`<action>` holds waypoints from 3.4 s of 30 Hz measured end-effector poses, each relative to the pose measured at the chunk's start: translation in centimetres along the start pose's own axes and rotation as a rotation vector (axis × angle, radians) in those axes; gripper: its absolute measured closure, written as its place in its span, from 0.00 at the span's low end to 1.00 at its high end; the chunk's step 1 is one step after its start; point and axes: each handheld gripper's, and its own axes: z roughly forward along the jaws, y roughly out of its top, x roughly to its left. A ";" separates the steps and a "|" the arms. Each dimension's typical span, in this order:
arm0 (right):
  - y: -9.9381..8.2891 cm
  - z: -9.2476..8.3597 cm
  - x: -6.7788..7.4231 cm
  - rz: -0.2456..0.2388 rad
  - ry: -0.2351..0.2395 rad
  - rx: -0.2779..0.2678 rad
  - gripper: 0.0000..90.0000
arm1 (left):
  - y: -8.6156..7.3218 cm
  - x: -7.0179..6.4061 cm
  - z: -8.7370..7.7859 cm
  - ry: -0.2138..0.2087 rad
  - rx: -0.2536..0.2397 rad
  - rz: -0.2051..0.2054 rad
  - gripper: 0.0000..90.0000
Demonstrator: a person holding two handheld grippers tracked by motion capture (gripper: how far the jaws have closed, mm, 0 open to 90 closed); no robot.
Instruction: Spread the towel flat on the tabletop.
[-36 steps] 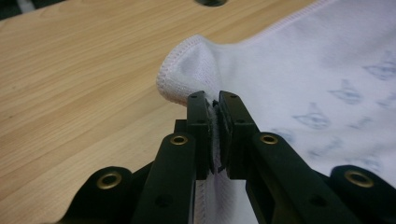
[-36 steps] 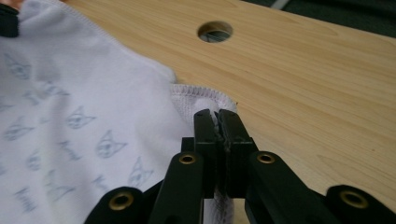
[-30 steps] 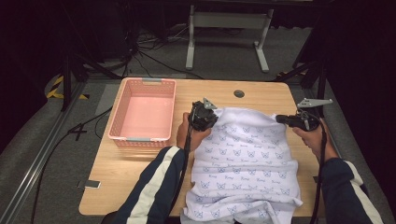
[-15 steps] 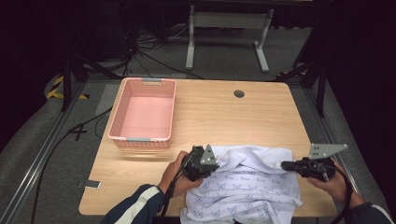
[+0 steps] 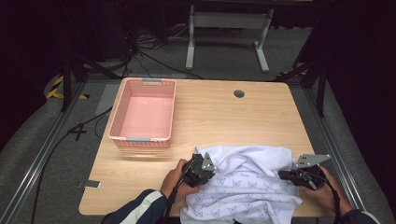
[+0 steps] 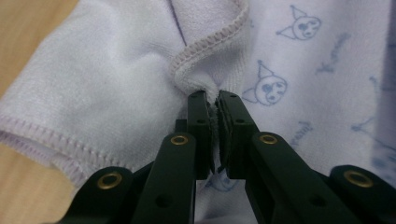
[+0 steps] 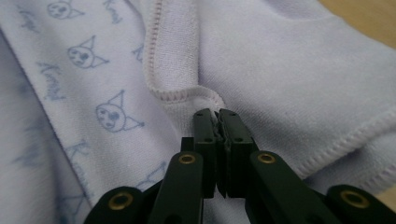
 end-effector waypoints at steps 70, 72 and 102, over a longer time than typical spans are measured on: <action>-0.8 -4.3 3.6 -0.148 0.152 -0.025 0.96 | -4.4 -1.4 -3.9 -0.056 -0.035 0.044 0.93; -1.3 -3.3 3.9 -0.141 0.126 0.004 0.96 | -4.6 -1.3 -3.5 -0.062 -0.033 0.043 0.93; 1.8 -5.5 -1.1 -0.149 -0.032 -0.150 0.96 | -0.8 1.2 -5.4 0.066 -0.206 0.117 0.91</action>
